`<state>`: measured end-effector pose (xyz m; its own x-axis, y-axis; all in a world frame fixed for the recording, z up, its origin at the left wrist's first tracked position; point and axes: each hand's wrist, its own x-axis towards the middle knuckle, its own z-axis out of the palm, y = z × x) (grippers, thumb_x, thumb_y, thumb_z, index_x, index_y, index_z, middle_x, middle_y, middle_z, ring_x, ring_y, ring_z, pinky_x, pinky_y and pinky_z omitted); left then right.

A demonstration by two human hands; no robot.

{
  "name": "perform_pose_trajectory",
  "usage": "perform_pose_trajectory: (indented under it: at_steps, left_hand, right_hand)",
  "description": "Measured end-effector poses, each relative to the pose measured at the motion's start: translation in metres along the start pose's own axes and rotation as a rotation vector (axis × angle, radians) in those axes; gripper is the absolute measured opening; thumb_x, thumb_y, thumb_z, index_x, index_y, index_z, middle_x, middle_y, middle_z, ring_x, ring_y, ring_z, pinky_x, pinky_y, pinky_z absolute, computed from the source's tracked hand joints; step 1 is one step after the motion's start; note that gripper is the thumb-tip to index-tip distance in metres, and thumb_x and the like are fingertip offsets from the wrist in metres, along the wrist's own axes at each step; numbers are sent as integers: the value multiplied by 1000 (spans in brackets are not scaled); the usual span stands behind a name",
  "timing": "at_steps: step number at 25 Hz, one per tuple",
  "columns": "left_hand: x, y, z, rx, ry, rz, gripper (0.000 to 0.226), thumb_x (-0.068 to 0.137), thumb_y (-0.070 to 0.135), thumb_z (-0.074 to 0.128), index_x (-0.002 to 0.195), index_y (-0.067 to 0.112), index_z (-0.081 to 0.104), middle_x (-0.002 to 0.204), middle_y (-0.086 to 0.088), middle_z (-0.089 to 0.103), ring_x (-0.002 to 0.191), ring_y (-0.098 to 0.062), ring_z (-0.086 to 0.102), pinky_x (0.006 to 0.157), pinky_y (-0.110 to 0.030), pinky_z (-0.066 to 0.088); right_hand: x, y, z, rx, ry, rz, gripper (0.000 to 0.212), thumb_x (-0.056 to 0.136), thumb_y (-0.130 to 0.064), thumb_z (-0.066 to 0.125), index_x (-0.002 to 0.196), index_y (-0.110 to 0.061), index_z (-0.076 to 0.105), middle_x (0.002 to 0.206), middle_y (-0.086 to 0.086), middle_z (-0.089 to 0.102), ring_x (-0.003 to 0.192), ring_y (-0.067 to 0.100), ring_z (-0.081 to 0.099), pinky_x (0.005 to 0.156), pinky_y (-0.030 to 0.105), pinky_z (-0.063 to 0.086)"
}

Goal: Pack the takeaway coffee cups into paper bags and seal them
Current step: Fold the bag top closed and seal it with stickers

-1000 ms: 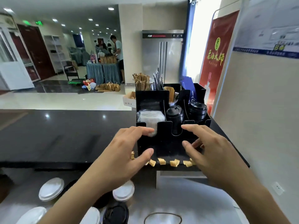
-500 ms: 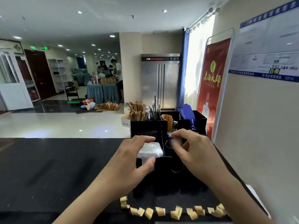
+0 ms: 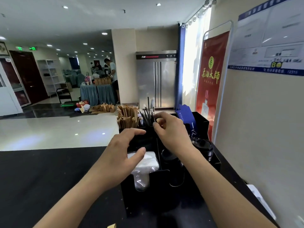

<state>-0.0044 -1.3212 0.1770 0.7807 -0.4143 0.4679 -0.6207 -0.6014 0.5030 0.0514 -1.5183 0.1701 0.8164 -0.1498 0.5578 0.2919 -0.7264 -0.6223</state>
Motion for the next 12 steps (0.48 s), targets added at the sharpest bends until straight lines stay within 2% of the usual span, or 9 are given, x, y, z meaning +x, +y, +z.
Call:
perform_pose_trajectory:
  at_steps: [4, 6, 9, 12]
  left_hand:
    - [-1, -6, 1, -6, -37, -5, 42, 96, 36, 62, 134, 46, 48, 107, 63, 33, 114, 27, 36, 80, -4, 40]
    - [-1, -8, -1, -14, -37, -4, 41, 96, 35, 63, 133, 46, 49, 108, 65, 30, 115, 27, 35, 80, -3, 39]
    - [-2, -10, -2, -24, -28, -9, 39, 96, 36, 63, 129, 51, 47, 109, 66, 29, 116, 27, 35, 82, -1, 37]
    - [-4, -13, -3, -32, -29, -17, 38, 96, 37, 62, 126, 53, 46, 112, 65, 28, 118, 26, 34, 84, -2, 37]
  right_hand:
    - [21, -5, 15, 14, -52, -59, 44, 93, -30, 66, 136, -30, 59, 104, -5, 59, 97, 15, 59, 88, 33, 50]
    - [31, -7, 22, 13, -61, -82, 40, 91, -30, 69, 130, -28, 64, 99, -5, 56, 94, 16, 59, 87, 36, 51]
    - [40, -10, 34, -15, -36, -90, 21, 91, -29, 70, 111, -27, 74, 93, -3, 67, 89, 20, 64, 80, 41, 55]
    - [48, -13, 40, -51, -22, -56, 13, 90, -28, 71, 103, -26, 76, 91, -3, 73, 88, 22, 67, 78, 38, 56]
